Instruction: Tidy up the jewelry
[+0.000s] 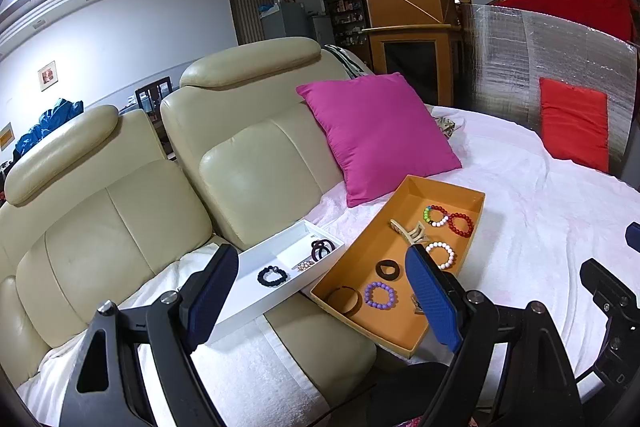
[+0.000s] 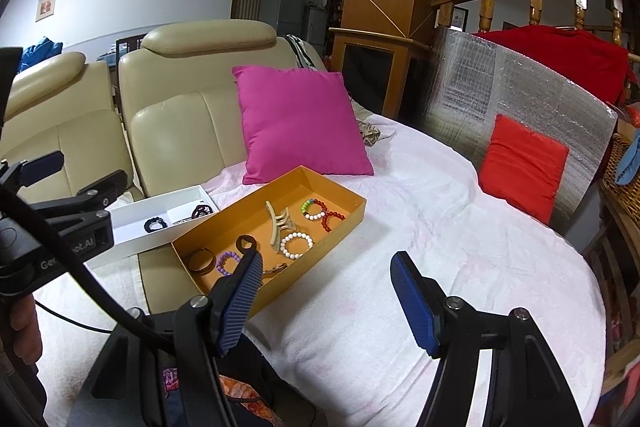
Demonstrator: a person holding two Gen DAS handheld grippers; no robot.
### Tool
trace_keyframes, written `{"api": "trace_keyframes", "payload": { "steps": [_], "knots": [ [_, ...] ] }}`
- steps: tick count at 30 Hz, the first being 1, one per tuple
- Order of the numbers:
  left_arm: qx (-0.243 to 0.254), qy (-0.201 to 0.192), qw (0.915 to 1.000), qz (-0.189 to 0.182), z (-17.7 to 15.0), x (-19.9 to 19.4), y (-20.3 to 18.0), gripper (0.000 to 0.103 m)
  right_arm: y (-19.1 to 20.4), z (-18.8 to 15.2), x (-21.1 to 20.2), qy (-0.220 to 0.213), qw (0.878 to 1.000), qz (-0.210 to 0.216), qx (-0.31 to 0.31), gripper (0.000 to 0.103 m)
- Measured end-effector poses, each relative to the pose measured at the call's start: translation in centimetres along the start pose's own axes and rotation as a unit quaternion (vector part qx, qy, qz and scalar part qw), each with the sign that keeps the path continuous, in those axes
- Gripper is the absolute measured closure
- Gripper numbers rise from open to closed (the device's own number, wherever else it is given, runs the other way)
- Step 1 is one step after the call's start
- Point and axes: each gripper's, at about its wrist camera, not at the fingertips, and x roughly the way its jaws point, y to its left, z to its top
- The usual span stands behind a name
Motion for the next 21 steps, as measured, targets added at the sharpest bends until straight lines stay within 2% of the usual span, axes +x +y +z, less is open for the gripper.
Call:
{"api": "trace_keyframes", "payload": {
  "steps": [13, 21],
  "knots": [
    [0.002, 0.003, 1.0000, 0.008, 0.0, 0.8, 0.1, 0.017, 0.4, 0.3, 1.9, 0.010, 1.000, -0.002, -0.006, 0.033],
    [0.005, 0.013, 0.9997, 0.022, 0.1, 2.2, 0.1, 0.017, 0.6, 1.0, 4.1, 0.017, 1.000, 0.011, -0.002, 0.033]
  ]
}}
